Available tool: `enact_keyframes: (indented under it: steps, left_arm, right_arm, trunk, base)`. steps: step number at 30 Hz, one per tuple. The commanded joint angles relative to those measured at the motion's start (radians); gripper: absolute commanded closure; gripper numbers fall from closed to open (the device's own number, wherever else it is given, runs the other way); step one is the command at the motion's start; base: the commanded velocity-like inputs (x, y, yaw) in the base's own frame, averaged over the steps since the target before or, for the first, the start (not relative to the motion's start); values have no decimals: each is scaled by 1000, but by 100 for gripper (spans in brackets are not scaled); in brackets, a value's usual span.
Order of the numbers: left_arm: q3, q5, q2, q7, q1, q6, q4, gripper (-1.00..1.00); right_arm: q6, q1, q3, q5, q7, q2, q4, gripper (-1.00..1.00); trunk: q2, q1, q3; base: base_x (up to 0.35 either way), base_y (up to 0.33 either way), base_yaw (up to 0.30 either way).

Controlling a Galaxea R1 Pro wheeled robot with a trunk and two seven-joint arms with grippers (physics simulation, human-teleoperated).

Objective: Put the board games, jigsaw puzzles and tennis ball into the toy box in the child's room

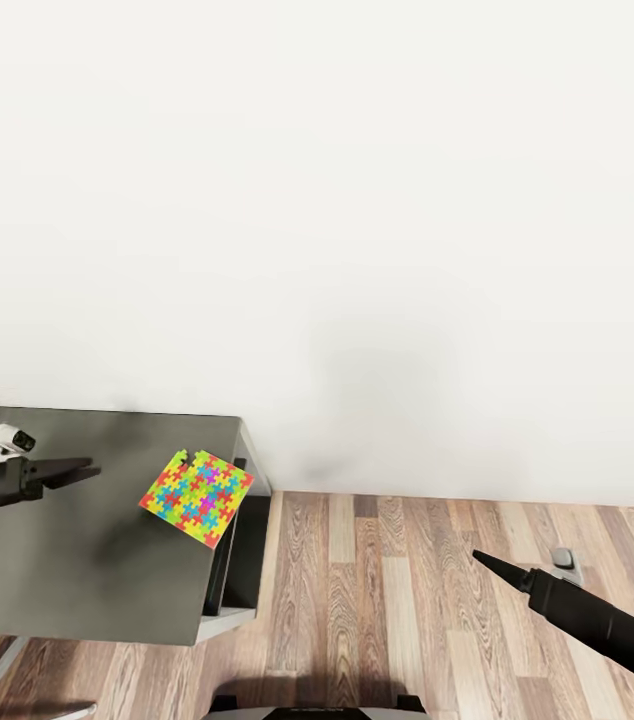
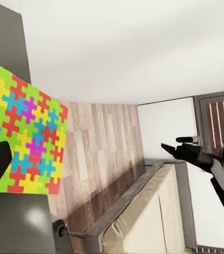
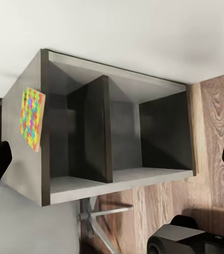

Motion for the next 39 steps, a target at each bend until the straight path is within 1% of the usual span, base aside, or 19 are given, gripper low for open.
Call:
enact_keyframes:
  steps: [1, 2, 3, 10, 11, 14, 15, 17, 18, 20, 23, 27, 37, 39]
  left_arm:
    - [0, 17, 1, -4, 17, 16, -15, -100]
    - [0, 32, 1, -4, 35, 20, -30, -100]
    - [0, 61, 2, -4, 77, 26, -62, -100]
    - [3, 147, 3, -4, 225, 37, -190, -100]
    - [15, 175, 5, -4, 255, 43, -229, -100]
    - [51, 214, 7, -4, 291, 60, -276, -100]
    - [77, 231, 8, -4, 314, 68, -299, -100]
    - [101, 242, 7, -4, 335, 74, -318, -100]
    - [101, 242, 7, -4, 335, 74, -318, -100]
    - [125, 253, 7, -4, 357, 78, -336, -100]
    - [138, 259, 7, -4, 369, 80, -347, -100]
    - [147, 262, 6, -4, 379, 81, -356, -100]
    - [151, 262, 2, -4, 384, 81, -360, -100]
    - [151, 262, 1, -4, 384, 80, -360, -100]
  right_arm:
    - [4, -1, 1, 0, 2, 0, 0, -100]
    - [4, -1, 4, 0, 1, 0, 0, -100]
    - [4, -1, 10, 0, -3, 0, 0, -100]
    - [4, -1, 28, 0, -19, 1, 0, -100]
    - [4, -1, 32, 0, -21, 2, 0, -100]
    - [4, -1, 34, 0, -22, 5, -1, -100]
    - [4, -1, 36, 0, -23, 9, -1, -100]
    - [4, -1, 36, 0, -24, 15, -3, -100]
    - [4, -1, 36, 0, -24, 17, -3, -100]
    - [4, -1, 37, 0, -24, 22, -4, -100]
    - [4, -1, 37, 0, -24, 25, -5, -100]
    - [4, -1, 37, 0, -24, 28, -6, -100]
    - [4, -1, 37, 0, -24, 29, -7, -100]
    - [4, -1, 37, 0, -24, 29, -7, -100]
  trunk:
    - [-9, 4, -4]
    - [-16, 8, -8]
    - [-23, 12, -11]
    - [-72, 39, -33]
    - [-72, 39, -33]
    - [-72, 39, -33]
    - [-72, 39, -33]
    - [-72, 39, -33]
    - [-72, 39, -33]
    - [-72, 39, -33]
    - [-72, 39, -33]
    - [-72, 39, -33]
    - [-72, 39, -33]
    - [-58, 31, -26]
  base:
    - [0, 0, 0]
    - [0, 0, 0]
    - [0, 0, 0]
    - [0, 0, 0]
    - [0, 0, 0]
    - [0, 0, 0]
    - [0, 0, 0]
    - [0, 0, 0]
    - [0, 0, 0]
    - [0, 0, 0]
    - [0, 0, 0]
    - [0, 0, 0]
    - [0, 0, 0]
    - [0, 0, 0]
